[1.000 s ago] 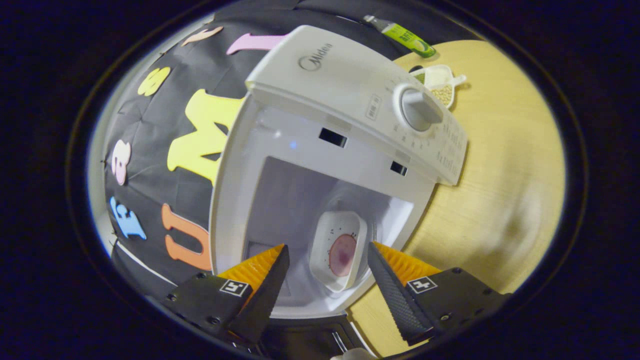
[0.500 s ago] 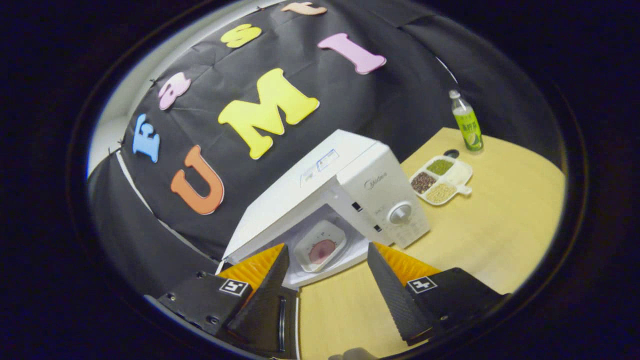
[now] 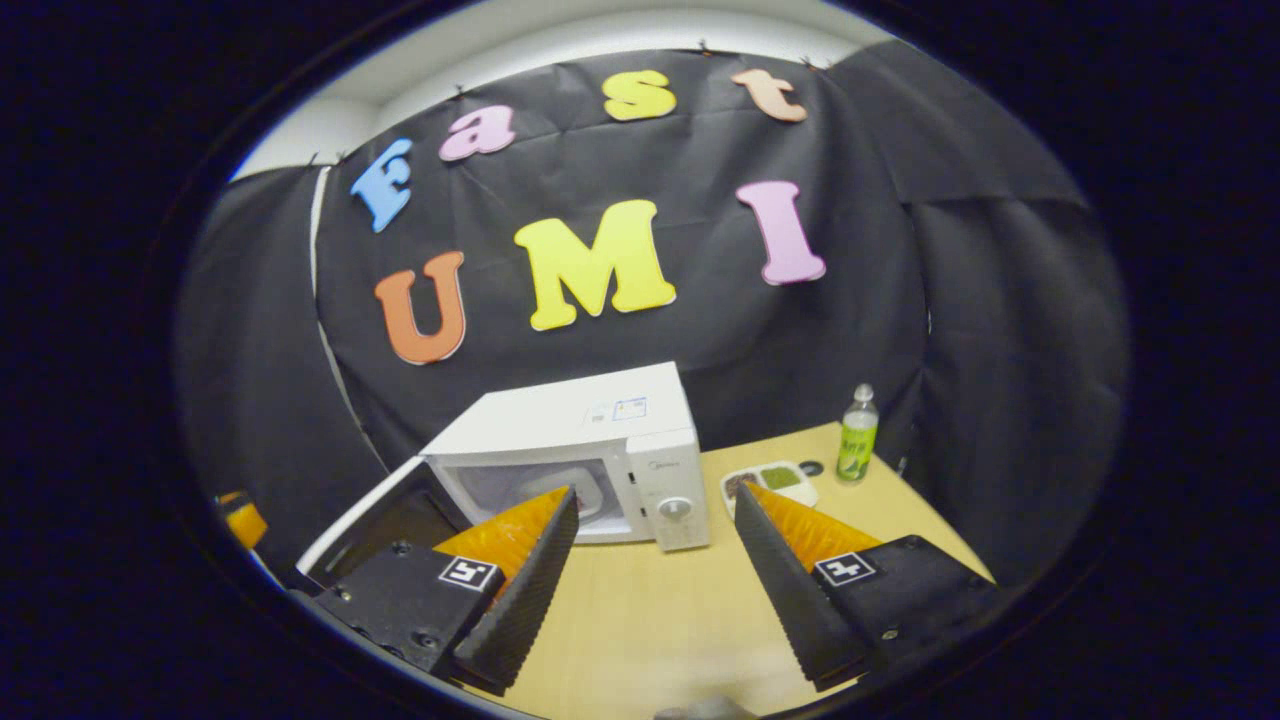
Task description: Open the microwave oven with the left hand, put the food in, and close the microwave oven.
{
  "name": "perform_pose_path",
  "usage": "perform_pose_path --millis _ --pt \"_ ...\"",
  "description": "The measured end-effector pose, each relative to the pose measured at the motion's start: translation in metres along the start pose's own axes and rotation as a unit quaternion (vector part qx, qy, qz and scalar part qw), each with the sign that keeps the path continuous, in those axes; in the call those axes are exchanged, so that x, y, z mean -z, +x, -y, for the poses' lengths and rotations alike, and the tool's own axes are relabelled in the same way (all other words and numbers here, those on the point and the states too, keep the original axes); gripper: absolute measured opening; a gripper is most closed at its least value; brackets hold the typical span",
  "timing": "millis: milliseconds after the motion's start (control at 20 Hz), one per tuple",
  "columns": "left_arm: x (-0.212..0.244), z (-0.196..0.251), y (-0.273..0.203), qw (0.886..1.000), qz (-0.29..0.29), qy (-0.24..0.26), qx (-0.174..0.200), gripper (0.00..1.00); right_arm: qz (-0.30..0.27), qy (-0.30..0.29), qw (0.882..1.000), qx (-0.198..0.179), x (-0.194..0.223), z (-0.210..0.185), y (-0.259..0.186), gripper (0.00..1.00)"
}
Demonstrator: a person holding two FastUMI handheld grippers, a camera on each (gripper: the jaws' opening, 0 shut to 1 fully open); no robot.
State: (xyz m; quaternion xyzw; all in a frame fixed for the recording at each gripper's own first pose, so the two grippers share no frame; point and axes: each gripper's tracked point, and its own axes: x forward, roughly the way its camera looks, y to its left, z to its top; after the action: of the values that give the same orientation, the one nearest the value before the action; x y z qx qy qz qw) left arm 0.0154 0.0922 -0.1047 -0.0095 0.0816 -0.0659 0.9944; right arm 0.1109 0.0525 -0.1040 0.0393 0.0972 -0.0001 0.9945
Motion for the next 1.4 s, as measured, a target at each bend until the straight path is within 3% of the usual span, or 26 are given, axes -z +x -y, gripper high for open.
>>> perform_pose_path --millis 200,300,400,450,500,550,600,650,750,800,850,1050,1250,1300,1400 --pt "-0.013 -0.01 0.0 1.0 0.02 0.001 -0.01 0.92 0.013 -0.081 0.997 -0.002 -0.006 -0.009 -0.044 1.0" --pt "-0.019 -0.009 -0.002 0.999 0.032 0.0 -0.013 0.88 0.009 -0.083 0.997 -0.005 -0.001 -0.013 -0.054 0.94" --pt "-0.019 -0.011 -0.003 0.999 0.034 0.0 -0.015 0.88 -0.001 -0.07 0.998 -0.008 0.005 -0.015 -0.061 0.95" --pt "-0.021 -0.008 -0.003 0.999 0.038 0.0 -0.009 0.74 -0.003 -0.058 0.998 -0.009 0.007 -0.017 -0.062 0.94" --pt "-0.021 -0.002 -0.004 0.999 0.041 0.002 0.003 0.89 -0.006 -0.049 0.999 -0.013 0.008 -0.019 -0.065 0.95" --pt "-0.018 -0.002 -0.003 0.999 0.038 0.005 0.007 0.68 -0.01 -0.043 0.999 -0.013 0.011 -0.019 -0.064 1.0" --pt "-0.014 0.0 -0.001 0.999 0.033 0.01 0.012 0.65 -0.013 -0.04 0.999 -0.014 0.012 -0.018 -0.065 0.94" --pt "-0.014 -0.004 -0.004 0.999 0.033 0.013 0.006 0.7 -0.017 -0.038 0.999 -0.014 0.014 -0.016 -0.066 0.94" --pt "-0.019 -0.023 -0.006 0.998 0.046 0.014 -0.034 0.12 -0.024 -0.038 0.999 -0.011 0.015 -0.012 -0.068 1.0" --pt "-0.019 -0.025 -0.011 0.998 0.049 0.006 -0.033 0.06 -0.027 -0.039 0.999 -0.007 0.016 -0.008 -0.071 0.94" --pt "-0.014 -0.02 -0.009 0.999 0.046 -0.001 -0.025 0.02 -0.027 -0.034 0.999 -0.005 0.016 -0.006 -0.072 1.0" --pt "-0.014 -0.032 -0.013 0.998 0.054 -0.008 -0.03 0.0 -0.034 -0.015 0.999 -0.002 0.02 -0.001 -0.076 1.0" --pt "0.017 -0.067 -0.004 0.998 0.025 -0.008 -0.057 0.0 -0.039 -0.002 0.999 0.002 0.021 0.001 -0.08 1.0" --pt "0.031 -0.079 -0.003 0.997 0.01 -0.002 -0.072 0.0 -0.04 -0.001 0.999 0.005 0.021 0.002 -0.081 0.94" --pt "0.052 -0.097 -0.005 0.996 0.003 0.012 -0.084 0.0 -0.042 0.005 0.999 0.008 0.02 0.004 -0.085 0.94"
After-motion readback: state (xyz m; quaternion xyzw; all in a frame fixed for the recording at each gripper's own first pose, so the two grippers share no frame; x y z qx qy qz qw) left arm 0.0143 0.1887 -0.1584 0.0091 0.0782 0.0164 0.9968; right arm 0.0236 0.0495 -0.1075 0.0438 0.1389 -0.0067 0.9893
